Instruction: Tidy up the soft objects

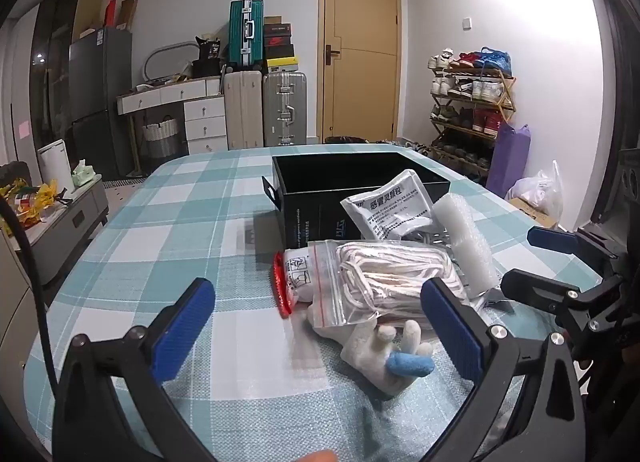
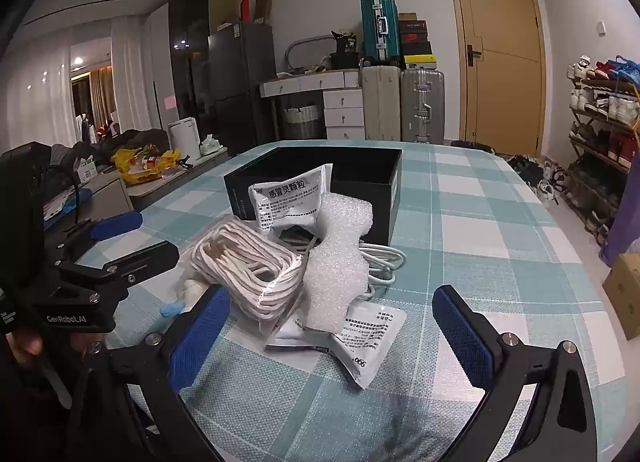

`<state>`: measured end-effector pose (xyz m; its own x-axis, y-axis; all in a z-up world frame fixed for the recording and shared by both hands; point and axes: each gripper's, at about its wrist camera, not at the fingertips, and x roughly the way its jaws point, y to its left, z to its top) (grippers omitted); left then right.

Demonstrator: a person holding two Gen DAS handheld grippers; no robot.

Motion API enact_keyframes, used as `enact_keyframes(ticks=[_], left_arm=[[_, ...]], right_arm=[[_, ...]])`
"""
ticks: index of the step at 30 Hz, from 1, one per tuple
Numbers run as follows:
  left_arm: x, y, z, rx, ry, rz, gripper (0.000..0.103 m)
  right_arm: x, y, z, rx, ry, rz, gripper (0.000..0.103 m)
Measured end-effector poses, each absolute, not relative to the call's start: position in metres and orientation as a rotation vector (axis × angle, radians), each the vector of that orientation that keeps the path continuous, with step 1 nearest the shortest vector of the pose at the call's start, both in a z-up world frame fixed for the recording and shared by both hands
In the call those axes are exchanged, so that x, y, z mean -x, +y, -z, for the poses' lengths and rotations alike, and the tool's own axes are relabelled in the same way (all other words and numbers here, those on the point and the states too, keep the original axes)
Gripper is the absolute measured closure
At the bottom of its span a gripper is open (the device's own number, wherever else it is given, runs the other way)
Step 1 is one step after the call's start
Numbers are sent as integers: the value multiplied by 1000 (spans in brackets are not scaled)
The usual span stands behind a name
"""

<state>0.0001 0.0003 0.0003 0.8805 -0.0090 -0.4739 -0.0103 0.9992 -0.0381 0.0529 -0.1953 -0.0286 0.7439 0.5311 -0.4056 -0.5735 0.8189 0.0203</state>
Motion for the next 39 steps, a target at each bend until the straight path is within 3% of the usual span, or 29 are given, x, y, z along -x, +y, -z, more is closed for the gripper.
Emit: enact_keyframes(ticks=[39], left_arm=[[2, 0, -2, 38, 482, -8, 0]], right_arm=[[-54, -195, 29, 106, 423, -607, 0]])
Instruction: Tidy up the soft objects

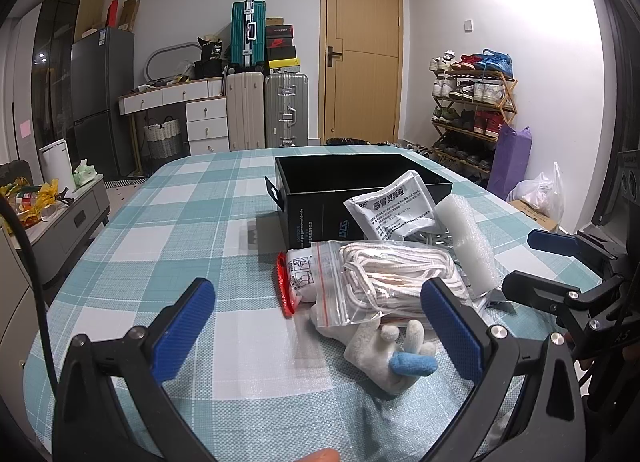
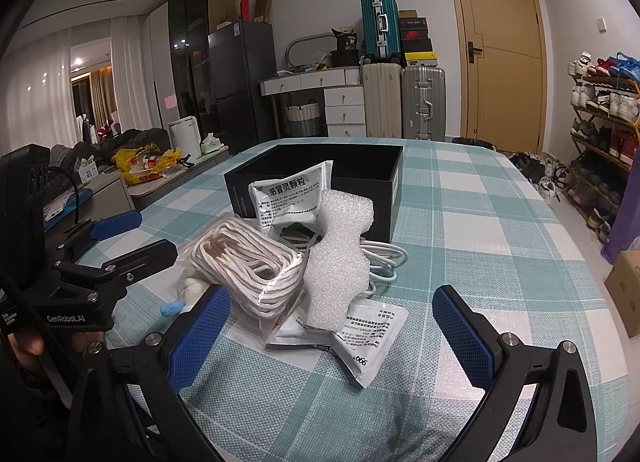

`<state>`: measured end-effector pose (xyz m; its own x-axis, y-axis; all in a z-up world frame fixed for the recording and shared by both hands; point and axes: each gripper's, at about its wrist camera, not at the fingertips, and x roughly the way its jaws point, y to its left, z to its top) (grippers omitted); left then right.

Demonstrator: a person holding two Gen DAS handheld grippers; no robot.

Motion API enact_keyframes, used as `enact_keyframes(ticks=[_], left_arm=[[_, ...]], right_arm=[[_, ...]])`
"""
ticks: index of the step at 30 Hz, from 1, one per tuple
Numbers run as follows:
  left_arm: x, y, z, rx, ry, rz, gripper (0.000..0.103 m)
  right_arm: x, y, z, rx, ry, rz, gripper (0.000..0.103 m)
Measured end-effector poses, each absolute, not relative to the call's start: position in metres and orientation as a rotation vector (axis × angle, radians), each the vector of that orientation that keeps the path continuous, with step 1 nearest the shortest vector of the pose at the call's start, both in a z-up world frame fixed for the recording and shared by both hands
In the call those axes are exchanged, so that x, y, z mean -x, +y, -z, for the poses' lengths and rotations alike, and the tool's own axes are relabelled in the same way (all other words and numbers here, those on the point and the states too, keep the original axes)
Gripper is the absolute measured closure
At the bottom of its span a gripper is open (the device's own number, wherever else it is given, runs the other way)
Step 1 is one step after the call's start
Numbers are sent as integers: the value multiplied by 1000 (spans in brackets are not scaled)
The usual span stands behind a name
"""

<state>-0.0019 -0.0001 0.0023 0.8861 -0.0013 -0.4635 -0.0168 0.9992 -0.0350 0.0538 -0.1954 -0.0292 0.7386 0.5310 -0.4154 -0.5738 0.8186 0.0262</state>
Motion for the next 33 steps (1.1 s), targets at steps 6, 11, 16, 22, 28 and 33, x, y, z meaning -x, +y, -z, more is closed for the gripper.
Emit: enact_keyframes(ticks=[6, 11, 16, 22, 28, 33], left_arm=[[2, 0, -2, 39, 481, -7, 0], [2, 0, -2, 39, 481, -6, 0], [2, 0, -2, 39, 481, -8, 0], [2, 0, -2, 38, 482, -6, 0], [1, 1, -1, 38, 482, -6, 0], [2, 2, -2, 36, 484, -6, 0]], right_arm=[[-54, -195, 29, 106, 424, -607, 0], [-54, -196, 29, 106, 423, -606, 0], [-55, -194, 26, 106, 423, -606, 0], [-54, -195, 27, 105, 424, -606, 0], [-55, -196, 26, 106, 427, -606, 0], [-54, -193, 28, 108, 427, -608, 0]])
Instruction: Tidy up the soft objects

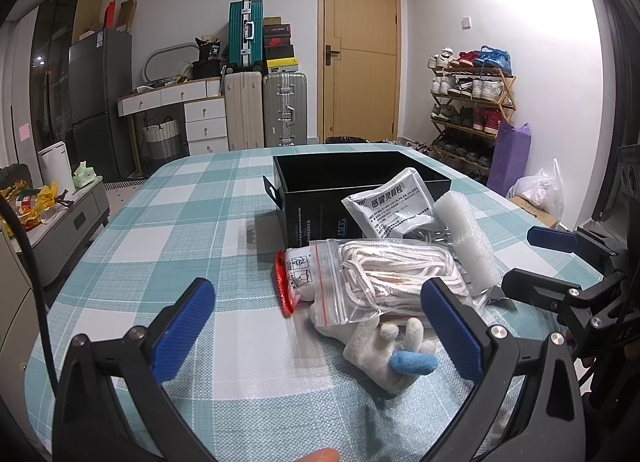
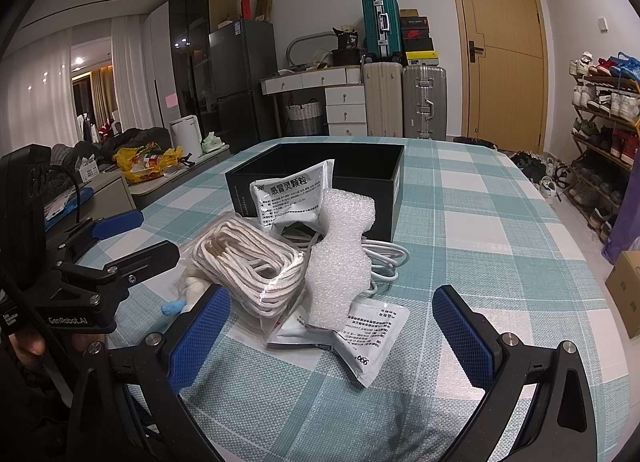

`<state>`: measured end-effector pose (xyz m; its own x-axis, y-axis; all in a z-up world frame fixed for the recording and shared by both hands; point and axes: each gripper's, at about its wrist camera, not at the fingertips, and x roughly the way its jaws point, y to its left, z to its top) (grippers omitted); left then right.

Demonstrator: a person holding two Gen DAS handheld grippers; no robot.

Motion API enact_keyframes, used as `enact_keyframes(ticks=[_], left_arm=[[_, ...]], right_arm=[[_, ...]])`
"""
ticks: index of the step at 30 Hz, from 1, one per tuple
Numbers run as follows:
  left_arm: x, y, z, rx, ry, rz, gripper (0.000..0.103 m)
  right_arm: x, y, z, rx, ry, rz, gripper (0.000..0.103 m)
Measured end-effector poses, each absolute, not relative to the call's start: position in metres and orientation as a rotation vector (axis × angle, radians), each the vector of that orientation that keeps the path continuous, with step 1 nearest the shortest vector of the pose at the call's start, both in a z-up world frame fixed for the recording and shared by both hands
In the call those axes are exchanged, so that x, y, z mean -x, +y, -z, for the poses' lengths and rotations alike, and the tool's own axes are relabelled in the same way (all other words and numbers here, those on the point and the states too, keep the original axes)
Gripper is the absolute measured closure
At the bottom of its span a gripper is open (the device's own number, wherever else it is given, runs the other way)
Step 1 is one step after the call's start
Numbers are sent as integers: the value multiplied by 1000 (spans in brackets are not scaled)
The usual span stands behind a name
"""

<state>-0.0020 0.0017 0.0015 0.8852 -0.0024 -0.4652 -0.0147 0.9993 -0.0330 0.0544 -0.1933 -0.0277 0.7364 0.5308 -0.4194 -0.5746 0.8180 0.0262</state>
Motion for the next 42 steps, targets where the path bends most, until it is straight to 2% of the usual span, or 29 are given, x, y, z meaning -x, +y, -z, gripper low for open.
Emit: enact_keyframes(ticks=[20, 28, 32, 37, 42], left_arm=[[-3, 3, -6, 32, 519, 17, 0], [-12, 7, -12, 60, 512, -3, 0], [-15, 7, -15, 58, 501, 3, 0], [-19, 3, -16, 40, 506, 25, 0], [-20, 4, -14, 53, 510, 49, 0]], right_arm=[[-62, -197, 18, 89, 426, -561, 0], [-76, -190, 14, 106, 484, -553, 1], [-89, -187, 18, 93, 545, -567, 19], [-100, -184, 24, 69, 589, -573, 21], [-108, -181, 29, 57, 616, -581, 28]])
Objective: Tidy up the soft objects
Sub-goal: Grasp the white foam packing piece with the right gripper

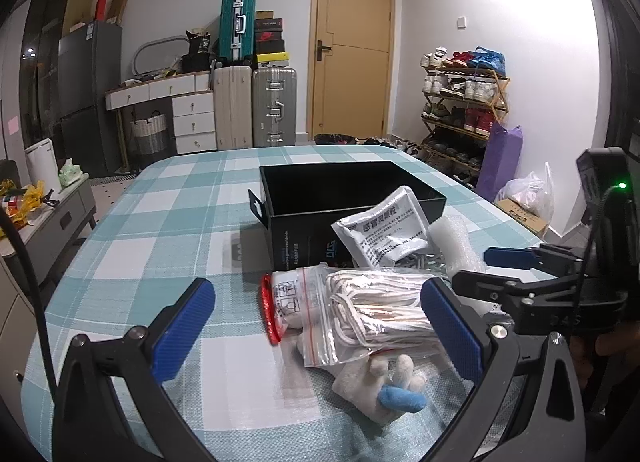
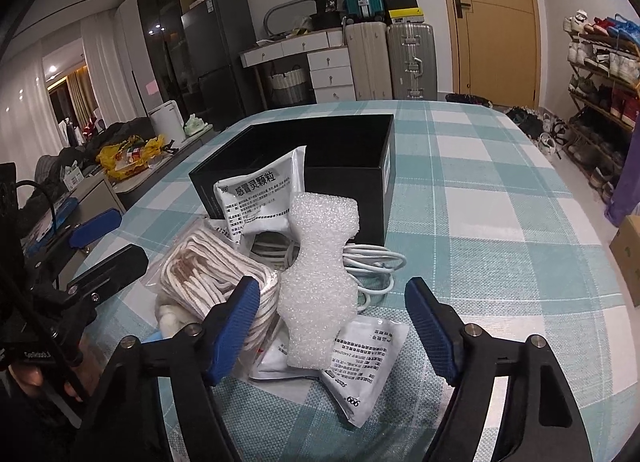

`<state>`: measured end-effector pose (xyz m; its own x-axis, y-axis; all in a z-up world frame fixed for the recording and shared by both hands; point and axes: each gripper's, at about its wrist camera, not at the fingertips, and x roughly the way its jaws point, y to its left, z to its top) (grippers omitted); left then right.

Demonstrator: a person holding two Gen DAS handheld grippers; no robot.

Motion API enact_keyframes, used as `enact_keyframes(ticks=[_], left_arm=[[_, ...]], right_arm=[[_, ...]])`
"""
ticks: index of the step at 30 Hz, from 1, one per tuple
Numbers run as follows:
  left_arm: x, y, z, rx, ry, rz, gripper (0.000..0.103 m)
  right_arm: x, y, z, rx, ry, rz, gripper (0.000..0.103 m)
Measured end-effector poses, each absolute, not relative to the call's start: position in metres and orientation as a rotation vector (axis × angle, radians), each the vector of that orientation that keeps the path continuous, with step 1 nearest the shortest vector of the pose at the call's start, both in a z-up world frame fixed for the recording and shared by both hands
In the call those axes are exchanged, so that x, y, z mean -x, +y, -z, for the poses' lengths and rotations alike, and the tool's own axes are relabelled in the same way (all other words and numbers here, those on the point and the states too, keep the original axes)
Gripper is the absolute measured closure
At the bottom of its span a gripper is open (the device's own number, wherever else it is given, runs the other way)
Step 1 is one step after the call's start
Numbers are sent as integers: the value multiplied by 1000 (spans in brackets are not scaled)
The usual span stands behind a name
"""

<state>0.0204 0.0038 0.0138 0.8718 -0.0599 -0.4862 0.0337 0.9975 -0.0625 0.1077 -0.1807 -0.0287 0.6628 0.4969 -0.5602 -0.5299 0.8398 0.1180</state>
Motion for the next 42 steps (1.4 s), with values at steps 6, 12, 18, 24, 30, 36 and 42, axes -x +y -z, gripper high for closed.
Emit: enact_keyframes(ticks=[6, 12, 18, 24, 30, 36, 42], left_arm=[[-21, -2, -11, 30, 519, 57, 0], [-24, -6, -9, 35, 545, 79, 0], [-31, -18, -5, 37, 588, 119, 0], [-36, -30, -4, -20, 615, 126, 0], [-43, -35, 0, -29, 656, 141, 0], [-48, -42, 4, -46, 691, 176, 1], [-50, -43, 5, -42, 703, 191, 1]], right_arm=[[-118, -183, 35, 14, 665, -609, 56], [-108, -187, 30, 13, 612, -628, 65], [-99, -192, 28, 25, 590, -621, 65], [-101, -193, 32, 26, 605, -636, 65], [-102, -186, 37, 42, 621, -663, 65], [-104, -176, 41, 53, 639, -698, 65], [-104, -175, 41, 53, 639, -716, 65]])
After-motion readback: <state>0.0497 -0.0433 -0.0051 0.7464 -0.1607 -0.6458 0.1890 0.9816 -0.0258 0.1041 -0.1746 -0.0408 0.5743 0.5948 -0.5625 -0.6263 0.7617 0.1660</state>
